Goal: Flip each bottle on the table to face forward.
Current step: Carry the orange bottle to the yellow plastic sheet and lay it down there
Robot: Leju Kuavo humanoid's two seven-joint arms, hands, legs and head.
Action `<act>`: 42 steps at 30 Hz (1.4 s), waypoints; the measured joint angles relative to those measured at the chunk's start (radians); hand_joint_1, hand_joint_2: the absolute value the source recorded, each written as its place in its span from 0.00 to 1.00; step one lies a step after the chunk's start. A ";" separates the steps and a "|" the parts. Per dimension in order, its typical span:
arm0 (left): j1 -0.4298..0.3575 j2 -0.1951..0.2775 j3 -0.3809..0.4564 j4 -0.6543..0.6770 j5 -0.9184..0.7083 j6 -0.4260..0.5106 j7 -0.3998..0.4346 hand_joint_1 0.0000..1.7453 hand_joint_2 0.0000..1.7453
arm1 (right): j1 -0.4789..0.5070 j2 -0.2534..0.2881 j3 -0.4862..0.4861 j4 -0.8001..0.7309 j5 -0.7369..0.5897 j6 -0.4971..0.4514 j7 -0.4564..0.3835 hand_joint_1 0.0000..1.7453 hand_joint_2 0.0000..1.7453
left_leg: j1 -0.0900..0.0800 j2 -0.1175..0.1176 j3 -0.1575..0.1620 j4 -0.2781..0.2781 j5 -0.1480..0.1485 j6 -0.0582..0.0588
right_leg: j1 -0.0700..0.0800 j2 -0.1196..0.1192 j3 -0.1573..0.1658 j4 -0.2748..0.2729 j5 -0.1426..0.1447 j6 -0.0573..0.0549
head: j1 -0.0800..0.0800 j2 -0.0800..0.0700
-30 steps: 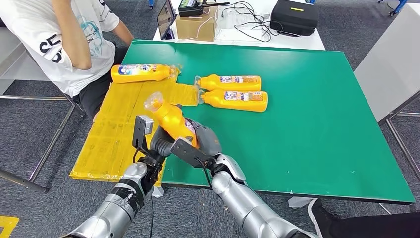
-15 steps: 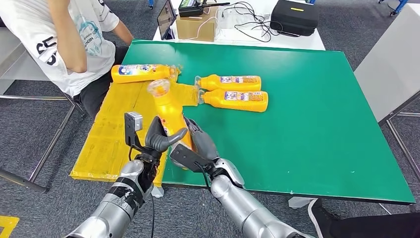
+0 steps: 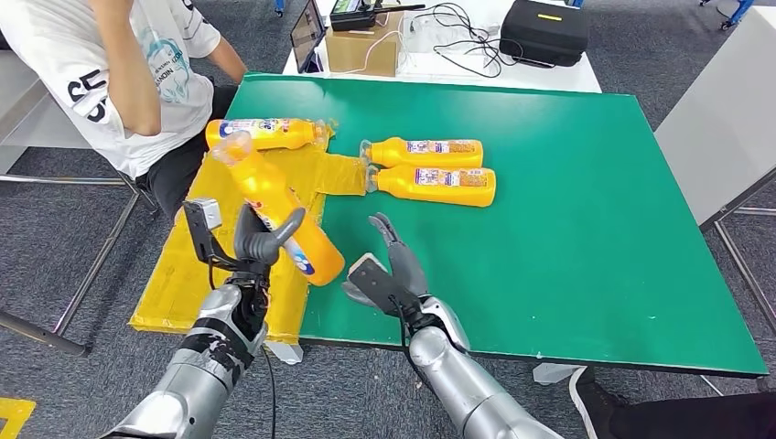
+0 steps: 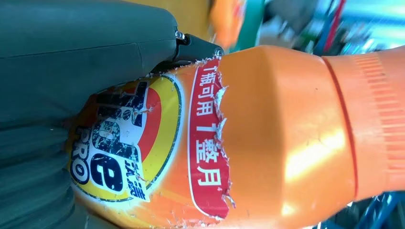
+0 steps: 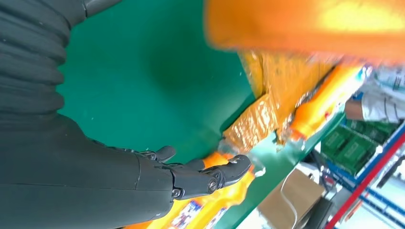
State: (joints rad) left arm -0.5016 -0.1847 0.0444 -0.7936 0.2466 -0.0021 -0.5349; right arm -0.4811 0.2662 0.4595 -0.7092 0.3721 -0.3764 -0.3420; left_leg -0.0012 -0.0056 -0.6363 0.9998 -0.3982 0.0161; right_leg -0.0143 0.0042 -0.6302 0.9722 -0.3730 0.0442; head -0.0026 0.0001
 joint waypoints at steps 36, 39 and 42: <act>-0.221 0.314 -0.481 0.455 -1.353 0.353 0.276 0.22 1.00 | 0.062 -0.056 -0.118 -0.260 -0.087 0.086 -0.062 0.00 1.00 | 0.000 0.000 0.005 -0.001 0.000 0.000 | 0.000 0.000 0.006 0.001 0.000 0.000 | 0.000 0.000; -0.222 0.313 -0.502 0.461 -1.380 0.354 0.287 0.00 1.00 | 0.062 -0.051 -0.113 -0.260 -0.086 0.098 -0.064 0.00 1.00 | 0.000 -0.001 0.007 -0.001 0.000 0.000 | 0.000 0.000 0.008 0.000 0.000 0.000 | 0.000 0.000; -0.225 0.313 -0.517 0.465 -1.400 0.346 0.298 0.00 1.00 | 0.062 -0.046 -0.106 -0.260 -0.086 0.106 -0.065 0.00 1.00 | 0.000 -0.001 0.009 -0.001 0.000 0.000 | 0.000 0.000 0.010 0.000 0.000 0.000 | 0.000 0.000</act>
State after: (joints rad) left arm -0.7270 0.1280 -0.4730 -0.3284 -1.1531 0.3441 -0.2368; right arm -0.4193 0.2198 0.3538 -0.9691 0.2857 -0.2706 -0.4067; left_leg -0.0014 -0.0069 -0.6270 0.9990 -0.3982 0.0160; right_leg -0.0146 0.0037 -0.6203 0.9724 -0.3734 0.0437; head -0.0025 0.0001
